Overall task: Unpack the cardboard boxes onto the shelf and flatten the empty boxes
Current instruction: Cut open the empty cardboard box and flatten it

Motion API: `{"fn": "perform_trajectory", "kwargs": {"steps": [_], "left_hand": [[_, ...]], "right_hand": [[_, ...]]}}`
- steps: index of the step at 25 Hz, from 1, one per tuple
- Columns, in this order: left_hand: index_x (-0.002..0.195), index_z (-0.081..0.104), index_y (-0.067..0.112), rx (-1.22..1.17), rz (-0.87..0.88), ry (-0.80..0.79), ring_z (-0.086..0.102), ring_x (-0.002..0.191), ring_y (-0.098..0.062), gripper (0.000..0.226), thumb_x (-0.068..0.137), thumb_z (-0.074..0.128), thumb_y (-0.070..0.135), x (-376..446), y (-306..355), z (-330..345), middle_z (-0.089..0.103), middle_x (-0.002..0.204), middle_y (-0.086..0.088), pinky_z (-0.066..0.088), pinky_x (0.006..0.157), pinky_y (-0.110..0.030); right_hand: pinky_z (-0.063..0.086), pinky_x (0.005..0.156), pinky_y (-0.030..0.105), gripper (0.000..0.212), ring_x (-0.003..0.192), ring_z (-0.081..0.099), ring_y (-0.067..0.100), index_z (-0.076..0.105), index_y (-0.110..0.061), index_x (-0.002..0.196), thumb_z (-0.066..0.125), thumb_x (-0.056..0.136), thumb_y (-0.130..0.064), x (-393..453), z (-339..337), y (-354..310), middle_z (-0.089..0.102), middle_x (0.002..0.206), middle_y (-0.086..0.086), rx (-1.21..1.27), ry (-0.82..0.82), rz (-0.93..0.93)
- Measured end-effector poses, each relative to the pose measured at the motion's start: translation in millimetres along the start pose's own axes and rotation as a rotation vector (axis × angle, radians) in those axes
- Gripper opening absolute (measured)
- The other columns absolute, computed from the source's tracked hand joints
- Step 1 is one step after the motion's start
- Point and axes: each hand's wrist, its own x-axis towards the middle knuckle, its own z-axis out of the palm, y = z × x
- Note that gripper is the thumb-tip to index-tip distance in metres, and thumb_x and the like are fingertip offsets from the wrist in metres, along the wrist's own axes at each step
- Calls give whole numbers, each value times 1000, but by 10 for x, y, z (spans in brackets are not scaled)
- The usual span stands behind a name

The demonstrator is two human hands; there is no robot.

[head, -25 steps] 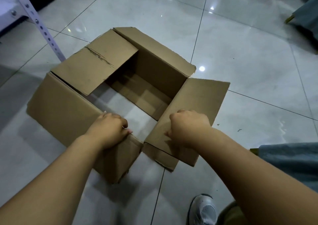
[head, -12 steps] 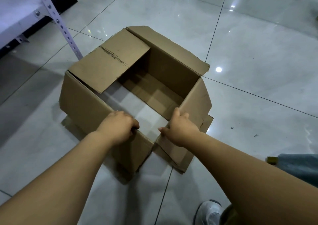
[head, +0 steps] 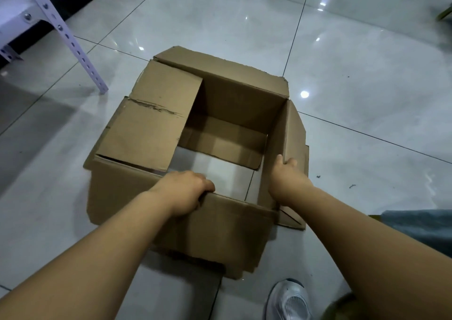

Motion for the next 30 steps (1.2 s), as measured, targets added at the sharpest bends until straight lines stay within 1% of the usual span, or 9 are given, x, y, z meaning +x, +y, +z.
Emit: {"fn": "perform_trajectory", "kwargs": {"steps": [4, 6, 8, 11, 14, 17, 19, 23, 30], "left_hand": [[128, 53, 28, 8, 22, -26, 52, 113, -19, 36, 92, 54, 21, 57, 118, -36, 56, 125, 2, 47, 91, -38], [126, 54, 26, 23, 33, -27, 53, 112, -20, 33, 93, 54, 26, 84, 163, -48, 56, 124, 0, 48, 90, -39], [125, 55, 26, -6, 2, -11, 52, 112, -19, 34, 96, 49, 41, 91, 141, -65, 57, 123, 1, 48, 88, -35], [127, 53, 25, -2, -120, 117, 46, 119, -19, 41, 98, 39, 49, 104, 17, -78, 54, 128, 2, 41, 94, -35], [135, 42, 25, 47, -305, 275, 33, 127, -24, 46, 95, 46, 46, 95, -140, -64, 40, 139, -1, 35, 103, -40], [137, 30, 29, -44, -495, 238, 20, 133, -37, 60, 87, 54, 53, 63, -276, -42, 23, 146, -8, 25, 108, -51], [136, 29, 29, -121, -564, 217, 12, 137, -45, 62, 86, 57, 51, 48, -344, -25, 18, 148, -11, 20, 111, -58], [140, 26, 28, -126, -524, 265, 13, 139, -48, 58, 88, 52, 30, 8, -355, -23, 17, 152, -10, 25, 111, -54], [152, 7, 25, -158, -463, 506, 21, 142, -34, 63, 98, 38, 25, -292, -484, -236, 15, 158, -8, 32, 111, -44]], "right_hand": [[48, 91, 40, 79, 120, 49, 39, 8, -7, 152, 56, 89, -2, -14, -38, 190, 27, 144, 22, -77, 4, 67], [47, 92, 41, 69, 120, 46, 38, 23, -8, 146, 59, 88, -6, -29, -61, 185, 32, 140, 21, -114, 20, 77], [46, 95, 42, 54, 124, 40, 37, 35, -10, 136, 60, 88, -11, -36, -88, 120, 35, 136, 20, -134, 87, 35], [45, 98, 44, 43, 125, 38, 34, 40, -15, 132, 57, 93, -25, -27, -137, -62, 39, 134, 13, -80, 218, -110], [48, 91, 42, 42, 116, 48, 29, 45, -17, 130, 52, 95, -40, -9, -129, -312, 47, 129, 8, -38, 251, -278], [53, 84, 39, 41, 103, 57, 23, 50, -19, 126, 52, 95, -45, 5, -68, -513, 55, 122, 4, -27, 201, -362], [54, 81, 38, 41, 99, 58, 21, 50, -19, 126, 52, 95, -46, 25, -47, -619, 56, 119, 3, -46, 180, -383], [53, 78, 34, 40, 99, 58, 20, 51, -21, 126, 51, 95, -46, 36, -15, -769, 58, 118, 2, -63, 173, -414], [50, 72, 31, 43, 102, 60, 19, 51, -22, 126, 46, 96, -52, -9, 18, -1039, 59, 120, 1, -106, 81, -523]]}}
